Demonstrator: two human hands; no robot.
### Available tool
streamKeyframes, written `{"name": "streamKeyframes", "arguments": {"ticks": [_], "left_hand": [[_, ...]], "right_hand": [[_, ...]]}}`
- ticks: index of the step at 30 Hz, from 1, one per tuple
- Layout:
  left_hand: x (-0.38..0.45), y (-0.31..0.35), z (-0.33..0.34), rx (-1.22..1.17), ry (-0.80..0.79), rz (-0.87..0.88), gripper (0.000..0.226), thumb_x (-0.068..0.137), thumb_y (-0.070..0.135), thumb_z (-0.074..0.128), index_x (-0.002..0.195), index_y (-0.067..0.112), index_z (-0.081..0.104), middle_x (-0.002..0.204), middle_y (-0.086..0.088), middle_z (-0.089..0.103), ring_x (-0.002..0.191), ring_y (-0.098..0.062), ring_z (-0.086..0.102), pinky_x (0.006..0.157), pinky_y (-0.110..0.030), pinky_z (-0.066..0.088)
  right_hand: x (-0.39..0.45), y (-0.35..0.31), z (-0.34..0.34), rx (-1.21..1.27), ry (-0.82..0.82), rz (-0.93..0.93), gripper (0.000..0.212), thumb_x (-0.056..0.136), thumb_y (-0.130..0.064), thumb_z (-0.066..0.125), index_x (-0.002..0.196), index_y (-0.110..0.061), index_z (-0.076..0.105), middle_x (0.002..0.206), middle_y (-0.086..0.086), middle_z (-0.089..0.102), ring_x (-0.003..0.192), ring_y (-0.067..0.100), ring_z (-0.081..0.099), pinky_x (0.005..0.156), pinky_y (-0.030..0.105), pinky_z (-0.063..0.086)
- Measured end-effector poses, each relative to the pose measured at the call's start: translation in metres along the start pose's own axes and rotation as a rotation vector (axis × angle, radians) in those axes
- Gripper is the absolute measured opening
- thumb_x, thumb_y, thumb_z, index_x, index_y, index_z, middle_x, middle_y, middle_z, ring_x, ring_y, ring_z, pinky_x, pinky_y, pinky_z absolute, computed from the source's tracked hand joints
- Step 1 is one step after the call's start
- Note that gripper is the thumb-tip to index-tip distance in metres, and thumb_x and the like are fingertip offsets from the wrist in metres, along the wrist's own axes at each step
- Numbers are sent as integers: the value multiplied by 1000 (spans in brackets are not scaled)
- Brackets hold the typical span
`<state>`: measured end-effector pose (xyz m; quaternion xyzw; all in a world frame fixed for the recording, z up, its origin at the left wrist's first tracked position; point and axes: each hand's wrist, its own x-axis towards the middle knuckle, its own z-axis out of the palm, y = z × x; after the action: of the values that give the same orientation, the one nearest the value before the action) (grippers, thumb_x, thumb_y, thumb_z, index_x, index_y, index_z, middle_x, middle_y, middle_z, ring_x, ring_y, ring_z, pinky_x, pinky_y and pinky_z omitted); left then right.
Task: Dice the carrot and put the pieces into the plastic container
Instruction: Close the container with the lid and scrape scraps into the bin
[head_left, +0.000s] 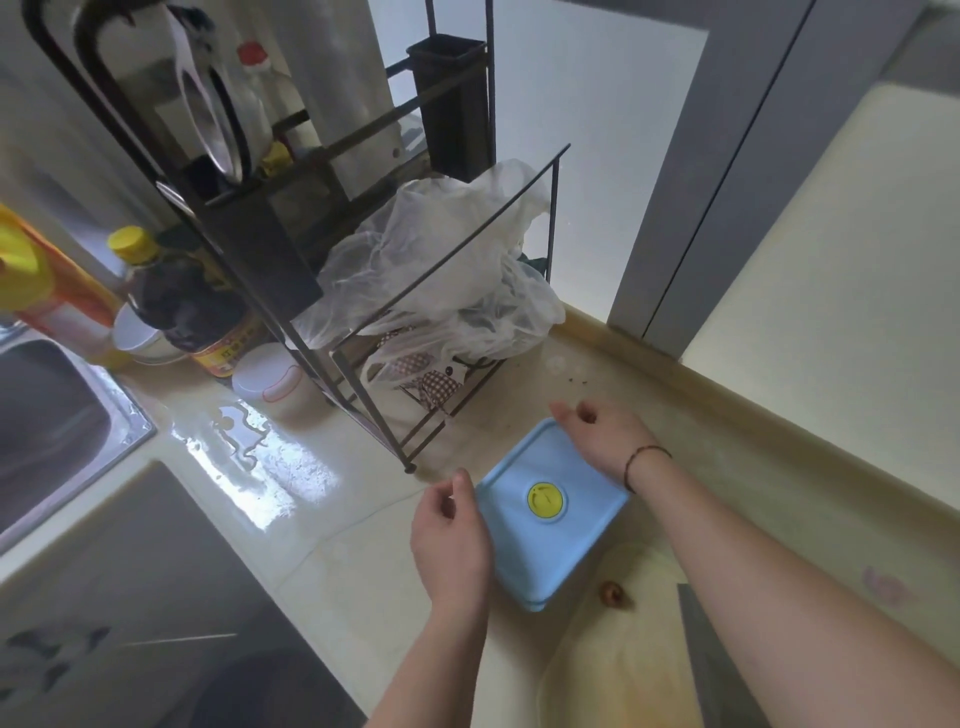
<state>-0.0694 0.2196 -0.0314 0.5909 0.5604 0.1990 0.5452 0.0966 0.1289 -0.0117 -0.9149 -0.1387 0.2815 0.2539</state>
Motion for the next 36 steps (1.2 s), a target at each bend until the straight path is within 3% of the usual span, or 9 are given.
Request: {"name": "streamKeyframes", "arguments": {"ticks": [7, 11, 13, 16, 21, 24, 28, 33, 36], "left_hand": [[1, -13, 8, 29, 0, 38, 40, 103, 34, 53, 72, 9, 49, 65, -1, 52, 63, -16, 47, 57, -21, 36], [8, -15, 4, 59, -83, 56, 42, 103, 34, 54, 69, 12, 41, 63, 3, 43, 59, -10, 40, 55, -19, 35], [12, -13, -2, 64, -99, 72, 37, 104, 35, 51, 74, 14, 47, 69, 4, 50, 66, -11, 46, 59, -19, 36], [11, -11, -14, 111, -86, 215, 18, 98, 48, 52, 103, 31, 56, 105, 12, 61, 94, -11, 58, 83, -31, 46], [8, -19, -21, 650, -330, 596, 110, 65, 90, 48, 151, 22, 40, 161, -3, 26, 142, -21, 27, 116, -39, 30], [22, -8, -13, 664, -421, 636, 126, 54, 92, 54, 154, 19, 36, 166, -7, 17, 137, -21, 25, 115, -39, 29], [40, 6, -4, 682, -553, 616, 130, 51, 90, 59, 156, 21, 31, 165, -9, 15, 146, -28, 23, 117, -37, 26], [40, 6, -5, 665, -575, 620, 137, 47, 96, 60, 157, 19, 31, 164, -13, 15, 150, -32, 18, 120, -42, 24], [41, 6, -5, 653, -574, 635, 131, 50, 88, 60, 157, 20, 31, 165, -13, 14, 150, -34, 18, 120, -43, 24]], "right_hand": [[8, 5, 16, 85, 4, 46, 56, 89, -68, 38, 63, -19, 34, 59, -1, 41, 56, 20, 43, 57, 31, 33], [5, 7, 15, 67, 3, 30, 55, 89, -67, 37, 63, -19, 33, 59, -2, 39, 56, 19, 40, 56, 31, 31], [2, 5, 12, 125, -8, 45, 52, 91, -64, 39, 64, -20, 33, 61, 0, 38, 57, 20, 40, 56, 31, 30], [-6, 5, 14, 89, 95, 91, 54, 93, -62, 37, 67, -15, 45, 64, 3, 49, 67, 27, 52, 58, 31, 34], [-43, 25, 24, 131, 252, 192, 48, 94, -56, 41, 69, -15, 49, 73, 3, 56, 81, 31, 57, 69, 33, 43], [-56, 30, 18, -52, 485, -54, 27, 91, -51, 51, 95, -24, 57, 94, -3, 60, 84, 26, 61, 66, 31, 44], [-42, 13, 3, -423, 367, -749, 31, 83, -45, 44, 95, -32, 70, 88, -7, 64, 70, 20, 65, 49, 25, 42], [-29, -18, -6, -948, 37, -779, 32, 101, -39, 35, 124, -30, 56, 119, -4, 54, 104, 23, 57, 65, 30, 31], [-23, -32, -8, -1000, -40, -706, 28, 102, -37, 35, 117, -24, 55, 116, 0, 55, 91, 26, 57, 61, 31, 30]]}}
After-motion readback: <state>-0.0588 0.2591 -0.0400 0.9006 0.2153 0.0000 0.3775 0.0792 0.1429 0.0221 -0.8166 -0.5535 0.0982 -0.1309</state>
